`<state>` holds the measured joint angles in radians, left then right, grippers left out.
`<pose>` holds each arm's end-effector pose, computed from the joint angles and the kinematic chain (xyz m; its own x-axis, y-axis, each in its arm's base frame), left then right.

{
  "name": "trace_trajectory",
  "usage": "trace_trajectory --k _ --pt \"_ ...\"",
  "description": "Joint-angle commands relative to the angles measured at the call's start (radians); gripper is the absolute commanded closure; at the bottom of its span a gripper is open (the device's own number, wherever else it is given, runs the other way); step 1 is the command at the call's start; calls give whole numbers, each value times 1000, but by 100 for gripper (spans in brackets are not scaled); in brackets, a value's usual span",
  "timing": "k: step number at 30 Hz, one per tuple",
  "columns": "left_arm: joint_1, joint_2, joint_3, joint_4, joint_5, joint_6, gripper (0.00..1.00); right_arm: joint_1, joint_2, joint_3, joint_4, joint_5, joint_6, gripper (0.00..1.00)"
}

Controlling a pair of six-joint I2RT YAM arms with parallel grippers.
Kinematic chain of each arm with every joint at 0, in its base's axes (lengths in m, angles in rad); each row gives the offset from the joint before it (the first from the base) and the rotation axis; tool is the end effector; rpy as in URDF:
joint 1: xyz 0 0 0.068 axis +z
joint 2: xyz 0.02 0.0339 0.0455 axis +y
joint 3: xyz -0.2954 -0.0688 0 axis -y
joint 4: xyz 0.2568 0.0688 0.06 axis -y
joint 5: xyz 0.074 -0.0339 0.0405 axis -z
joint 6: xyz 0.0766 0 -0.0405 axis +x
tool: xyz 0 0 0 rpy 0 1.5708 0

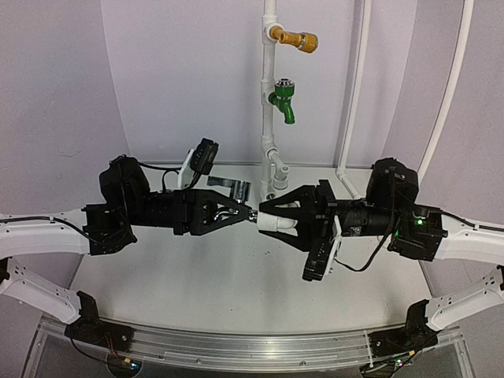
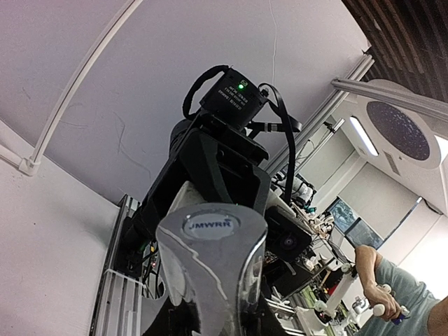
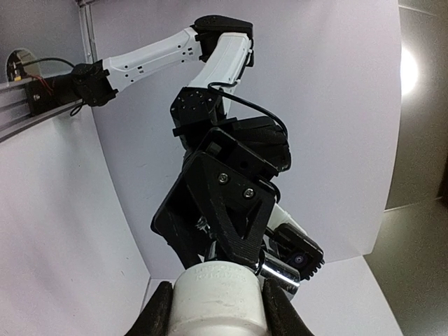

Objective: Install the water faucets

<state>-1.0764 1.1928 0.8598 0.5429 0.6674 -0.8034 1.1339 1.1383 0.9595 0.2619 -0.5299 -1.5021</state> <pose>0.1028 -0.2905 0.3888 -0.6357 -0.0120 -0.7718 0.7506 -0.2432 -0.6144 0.0915 0.2875 0.4067 0.9950 0.0962 -0.0266 -0.0333 0.0688 -0.9971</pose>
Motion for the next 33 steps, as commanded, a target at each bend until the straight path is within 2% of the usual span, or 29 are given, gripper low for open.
trace_trajectory --k 1,6,12,17,25,33 --pt "-21 13 49 -5 28 44 100 6 29 88 140 63 241 100" --pt "-20 20 62 -5 42 61 100 6 46 109 205 92 412 100" --pt "-20 20 76 -28 49 88 100 6 62 151 205 111 618 100" --pt "-20 12 71 -34 49 124 100 6 74 191 189 169 868 100" --pt "-20 -5 81 -80 39 220 100 6 93 248 97 174 1175 100" --pt "-20 -18 114 -176 30 308 100 6 122 314 -76 81 1336 100"
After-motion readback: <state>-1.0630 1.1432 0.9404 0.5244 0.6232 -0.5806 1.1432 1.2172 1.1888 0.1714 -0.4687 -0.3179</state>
